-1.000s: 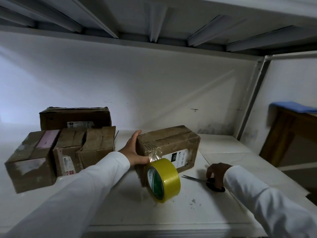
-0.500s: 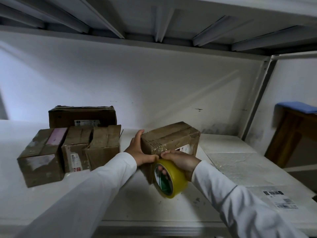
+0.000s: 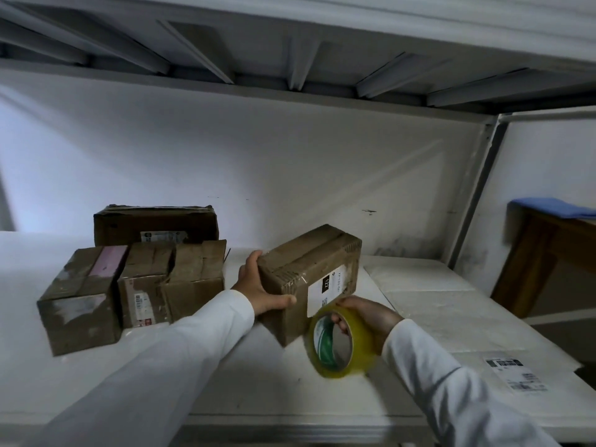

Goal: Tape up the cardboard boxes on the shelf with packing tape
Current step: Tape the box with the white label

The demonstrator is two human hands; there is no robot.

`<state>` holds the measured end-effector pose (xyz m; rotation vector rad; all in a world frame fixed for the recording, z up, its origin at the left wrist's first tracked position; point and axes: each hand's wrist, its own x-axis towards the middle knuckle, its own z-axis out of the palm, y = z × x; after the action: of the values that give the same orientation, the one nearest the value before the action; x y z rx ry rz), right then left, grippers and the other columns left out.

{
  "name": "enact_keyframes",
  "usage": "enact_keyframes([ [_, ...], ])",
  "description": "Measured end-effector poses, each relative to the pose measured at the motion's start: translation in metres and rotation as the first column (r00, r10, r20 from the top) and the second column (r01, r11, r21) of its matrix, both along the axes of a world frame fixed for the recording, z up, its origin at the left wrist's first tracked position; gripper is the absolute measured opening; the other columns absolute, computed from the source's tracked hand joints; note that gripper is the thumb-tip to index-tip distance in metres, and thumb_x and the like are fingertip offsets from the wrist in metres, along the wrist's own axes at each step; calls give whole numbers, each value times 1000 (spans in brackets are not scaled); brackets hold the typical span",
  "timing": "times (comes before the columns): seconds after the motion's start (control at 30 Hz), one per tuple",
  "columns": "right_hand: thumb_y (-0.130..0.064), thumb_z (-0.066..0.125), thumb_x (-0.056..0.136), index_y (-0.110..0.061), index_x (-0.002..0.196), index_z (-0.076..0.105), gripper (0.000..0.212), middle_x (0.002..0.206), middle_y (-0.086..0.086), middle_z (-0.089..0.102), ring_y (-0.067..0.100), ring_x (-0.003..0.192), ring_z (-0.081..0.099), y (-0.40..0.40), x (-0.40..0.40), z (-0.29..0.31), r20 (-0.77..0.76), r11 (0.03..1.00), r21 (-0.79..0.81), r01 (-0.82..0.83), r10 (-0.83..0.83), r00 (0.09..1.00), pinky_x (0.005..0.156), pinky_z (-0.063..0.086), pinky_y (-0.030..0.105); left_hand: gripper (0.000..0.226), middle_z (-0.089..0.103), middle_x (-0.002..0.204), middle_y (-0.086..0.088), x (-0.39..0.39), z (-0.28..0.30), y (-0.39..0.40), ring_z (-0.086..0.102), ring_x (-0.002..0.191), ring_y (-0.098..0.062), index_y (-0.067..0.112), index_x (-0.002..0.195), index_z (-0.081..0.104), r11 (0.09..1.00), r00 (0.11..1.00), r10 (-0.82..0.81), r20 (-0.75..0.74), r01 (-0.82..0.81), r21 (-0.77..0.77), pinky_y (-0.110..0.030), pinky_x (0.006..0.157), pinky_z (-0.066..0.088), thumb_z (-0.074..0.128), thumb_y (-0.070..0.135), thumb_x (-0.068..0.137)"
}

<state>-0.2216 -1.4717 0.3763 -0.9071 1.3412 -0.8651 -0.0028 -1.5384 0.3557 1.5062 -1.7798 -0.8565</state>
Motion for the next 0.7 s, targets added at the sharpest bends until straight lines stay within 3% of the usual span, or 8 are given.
enact_keyframes([
  [0.13, -21, 50, 96, -11, 96, 62, 16, 71, 12, 64, 21, 59, 58, 4, -18, 12, -66, 994, -83, 66, -72, 995, 60, 52, 27, 139, -3, 159, -7, -5, 26, 0, 2, 147, -27, 20, 147, -23, 990, 931, -113, 348, 76, 116, -42, 118, 14, 84, 46, 63],
  [0.23, -19, 48, 97, -12, 98, 61, 15, 75, 15, 63, 23, 62, 57, 10, -25, 11, -93, 995, -91, 48, -57, 994, 59, 52, 27, 132, -22, 157, -8, 1, 47, -1, -15, 146, -25, 16, 145, -28, 966, 818, -213, 534, 92, 243, -41, 119, 2, 74, 54, 71],
  [0.33, -21, 50, 96, -15, 96, 63, 14, 93, 15, 69, 26, 73, 62, 15, -27, 5, -166, 996, -88, 26, -41, 985, 69, 54, 33, 119, -21, 157, -6, 5, 64, 1, -15, 146, -23, 18, 147, -23, 934, 801, -296, 521, 129, 334, -39, 119, -2, 65, 57, 77],
  [0.4, -24, 52, 95, -17, 101, 63, 15, 94, 12, 71, 27, 80, 65, 14, -27, 1, -211, 993, -117, 9, -34, 977, 78, 54, 36, 114, -13, 159, -4, 0, 70, 1, -7, 147, -21, 20, 150, -14, 942, 841, -286, 460, 158, 297, -36, 118, 1, 61, 65, 77],
  [0.5, -21, 51, 96, -16, 100, 64, 15, 99, 20, 69, 24, 71, 63, 11, -23, 0, -214, 993, -119, -12, -14, 977, 65, 54, 29, 117, 2, 160, -2, -16, 68, 5, 8, 147, -21, 20, 152, -5, 963, 893, -231, 386, 155, 219, -34, 118, 11, 61, 73, 71],
  [0.6, -21, 49, 97, -15, 98, 64, 16, 83, 14, 69, 21, 63, 61, 12, -22, 0, -229, 992, -125, -25, -5, 973, 58, 52, 25, 118, 7, 158, -8, -30, 53, 8, 17, 144, -27, 20, 151, -9, 972, 791, -229, 567, 153, 179, -39, 115, 24, 68, 60, 73],
  [0.7, -22, 49, 97, -14, 95, 63, 16, 74, 10, 68, 20, 63, 61, 15, -27, -1, -228, 989, -147, -29, -5, 974, 60, 52, 26, 114, 15, 154, -11, -28, 48, 2, 26, 139, -31, 20, 152, -2, 987, 817, -151, 556, 96, 127, -38, 110, 33, 72, 54, 72],
])
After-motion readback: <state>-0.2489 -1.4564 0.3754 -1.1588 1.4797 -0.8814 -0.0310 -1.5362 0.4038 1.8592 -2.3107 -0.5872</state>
